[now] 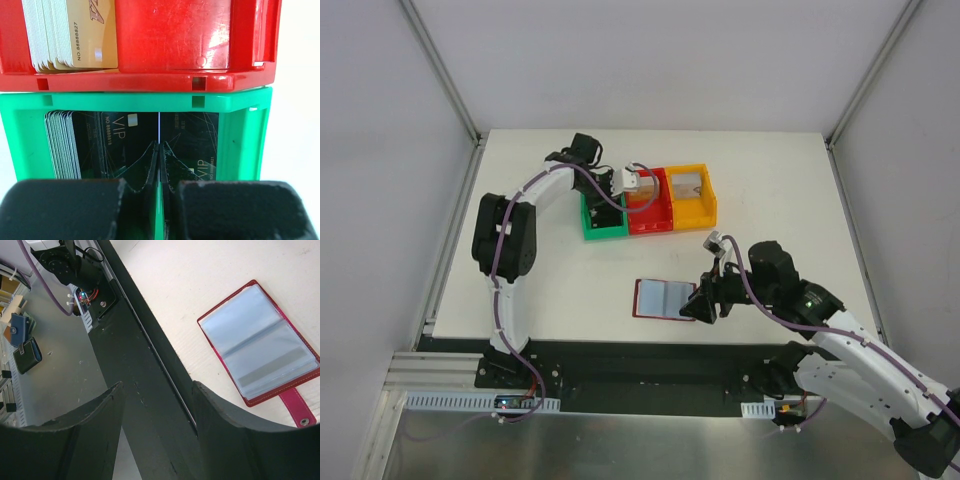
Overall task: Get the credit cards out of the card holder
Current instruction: Place the credit card in the storage box.
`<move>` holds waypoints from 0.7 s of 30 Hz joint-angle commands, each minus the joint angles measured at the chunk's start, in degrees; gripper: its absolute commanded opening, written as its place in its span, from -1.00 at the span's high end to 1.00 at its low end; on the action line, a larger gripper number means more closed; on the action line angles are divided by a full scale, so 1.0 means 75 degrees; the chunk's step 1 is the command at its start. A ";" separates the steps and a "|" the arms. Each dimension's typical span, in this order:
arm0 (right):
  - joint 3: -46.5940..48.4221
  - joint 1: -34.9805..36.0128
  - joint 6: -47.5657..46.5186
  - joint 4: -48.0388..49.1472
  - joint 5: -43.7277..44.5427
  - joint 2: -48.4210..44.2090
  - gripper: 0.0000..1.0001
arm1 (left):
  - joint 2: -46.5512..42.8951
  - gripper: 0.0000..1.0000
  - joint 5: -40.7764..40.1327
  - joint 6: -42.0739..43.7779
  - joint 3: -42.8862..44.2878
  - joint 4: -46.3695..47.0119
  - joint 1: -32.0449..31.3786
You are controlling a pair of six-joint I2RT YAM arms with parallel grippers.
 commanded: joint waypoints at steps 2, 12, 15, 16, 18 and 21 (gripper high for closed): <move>0.0191 -0.0013 0.0011 0.0187 0.0029 0.0010 -0.16 | 0.0170 1.00 -0.0138 0.0268 0.0281 -0.0071 0.0086; 0.0145 -0.0013 0.0023 0.0269 0.0017 0.0092 -0.16 | 0.0310 1.00 -0.0267 0.0279 0.0480 -0.0048 0.0121; 0.0156 -0.0013 0.0011 0.0281 -0.0018 0.0127 -0.15 | 0.0404 1.00 -0.0290 0.0279 0.0562 -0.0036 0.0121; 0.0145 -0.0013 0.0011 0.0281 -0.0030 0.0139 -0.16 | 0.0416 1.00 -0.0290 0.0279 0.0586 -0.0048 0.0121; 0.0156 -0.0013 0.0011 0.0304 -0.0030 0.0163 -0.16 | 0.0451 1.00 -0.0290 0.0291 0.0644 -0.0024 0.0121; 0.0145 -0.0013 0.0011 0.0328 -0.0030 0.0221 -0.16 | 0.0498 1.00 -0.0302 0.0303 0.0726 -0.0024 0.0121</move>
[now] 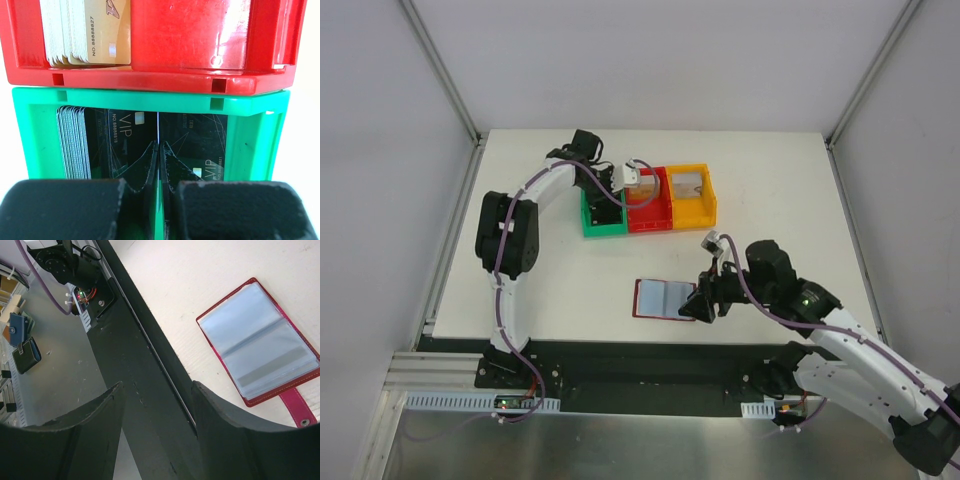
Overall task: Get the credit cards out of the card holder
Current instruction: Place the credit card in the storage box.
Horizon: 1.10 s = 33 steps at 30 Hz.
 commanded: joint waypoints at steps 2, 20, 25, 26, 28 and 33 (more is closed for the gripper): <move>0.0156 -0.0013 0.0008 0.0299 -0.0038 0.0084 -0.15 | 0.0210 1.00 -0.0051 0.0221 0.0324 -0.0019 0.0071; 0.0191 -0.0001 0.0032 0.0381 -0.0132 0.0143 -0.15 | 0.0046 0.79 -0.0367 -0.0013 0.0196 0.0239 0.0071; 0.0191 -0.0001 0.0043 0.0439 -0.0179 0.0178 -0.16 | -0.0025 0.77 -0.0461 -0.0037 0.0184 0.0321 0.0071; 0.0191 -0.0013 0.0043 0.0451 -0.0191 0.0190 -0.16 | -0.0037 0.77 -0.0484 -0.0037 0.0184 0.0333 0.0071; 0.0191 -0.0013 0.0067 0.0463 -0.0191 0.0213 -0.15 | -0.0060 0.77 -0.0555 -0.0037 0.0184 0.0368 0.0071; 0.0145 -0.0013 0.0067 0.0486 -0.0214 0.0202 -0.16 | -0.0189 0.77 -0.0602 -0.0060 0.0172 0.0438 0.0071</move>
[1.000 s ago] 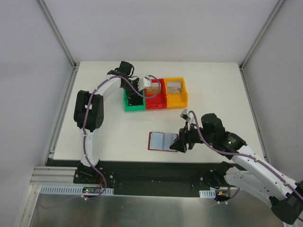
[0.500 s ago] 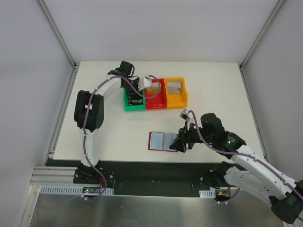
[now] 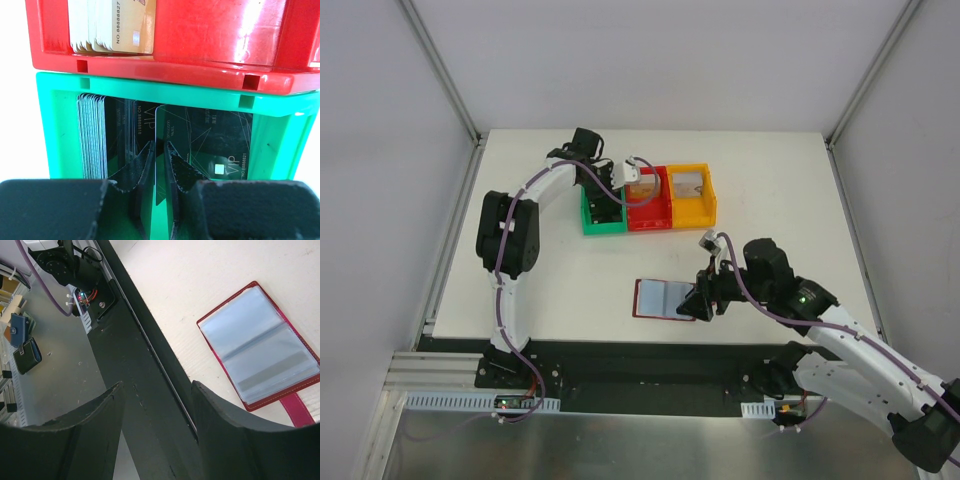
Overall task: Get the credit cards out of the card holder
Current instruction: Place the credit card in the storage box.
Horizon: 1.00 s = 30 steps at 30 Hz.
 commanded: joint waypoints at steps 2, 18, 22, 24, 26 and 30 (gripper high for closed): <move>0.0156 -0.0013 0.0084 0.0268 -0.0147 -0.0029 -0.16 | -0.0338 0.77 -0.0098 -0.0031 0.0102 0.0100 0.0071; 0.0051 -0.0001 0.0237 0.0373 -0.0206 -0.0157 -0.16 | -0.1052 0.53 -0.0507 0.0051 0.0161 0.0253 -0.0174; 0.0027 -0.0013 0.0272 0.0396 -0.0147 -0.0193 -0.15 | -0.1450 0.53 -0.0929 0.0040 0.0149 0.0300 -0.0502; 0.0027 -0.0013 0.0272 0.0373 -0.0101 -0.0216 -0.16 | -0.1684 0.53 -0.1257 -0.0170 0.0126 0.0370 -0.0713; 0.0016 -0.0001 0.0272 0.0385 -0.0054 -0.0216 -0.16 | -0.1977 0.54 -0.1631 -0.0545 0.0068 0.0463 -0.0959; -0.0020 -0.0001 0.0202 0.0315 0.0250 -0.0251 -0.18 | -0.2738 0.55 -0.2498 -0.1517 -0.0552 0.0721 -0.1696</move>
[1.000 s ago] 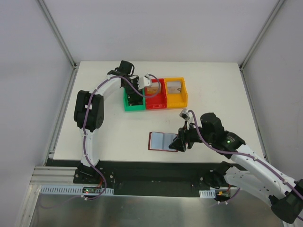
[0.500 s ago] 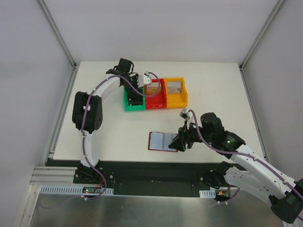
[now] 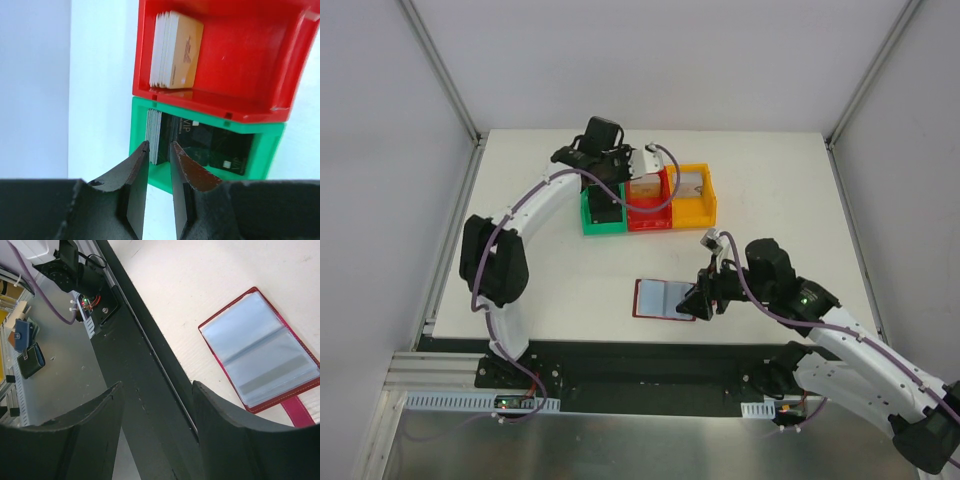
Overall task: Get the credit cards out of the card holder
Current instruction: Place the credit card in the storage box, then remove the credit card from the card holder.
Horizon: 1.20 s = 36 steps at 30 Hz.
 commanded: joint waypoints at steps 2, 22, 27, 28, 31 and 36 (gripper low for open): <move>-0.0008 -0.0013 -0.0037 0.0044 0.0633 -0.0184 -0.21 | -0.1615 0.55 -0.1326 -0.1516 -0.1113 0.0541 -0.0987; -0.0722 -0.0294 0.1813 0.0160 0.3693 0.0706 -0.30 | -0.4618 -0.98 0.1654 -1.1992 -0.6152 0.2998 -0.1096; -0.1120 -0.0341 0.2106 0.0184 0.4056 0.0636 -0.26 | -0.5379 -0.98 0.2552 -1.3612 -0.8417 0.6412 -0.0964; -0.1237 -0.0352 0.2188 0.0195 0.4127 0.0636 -0.25 | -0.5415 -0.98 0.2377 -1.3439 -0.8371 0.6239 -0.1186; -0.1542 -0.0399 0.2469 0.0300 0.4233 0.0811 -0.22 | -0.5415 -0.98 0.1465 -1.2853 -0.7927 0.5222 -0.1936; -0.1824 -0.0434 0.2716 0.0558 0.4630 0.0824 -0.21 | -0.5496 -0.98 -0.0244 -1.4075 -0.8018 0.4656 -0.2348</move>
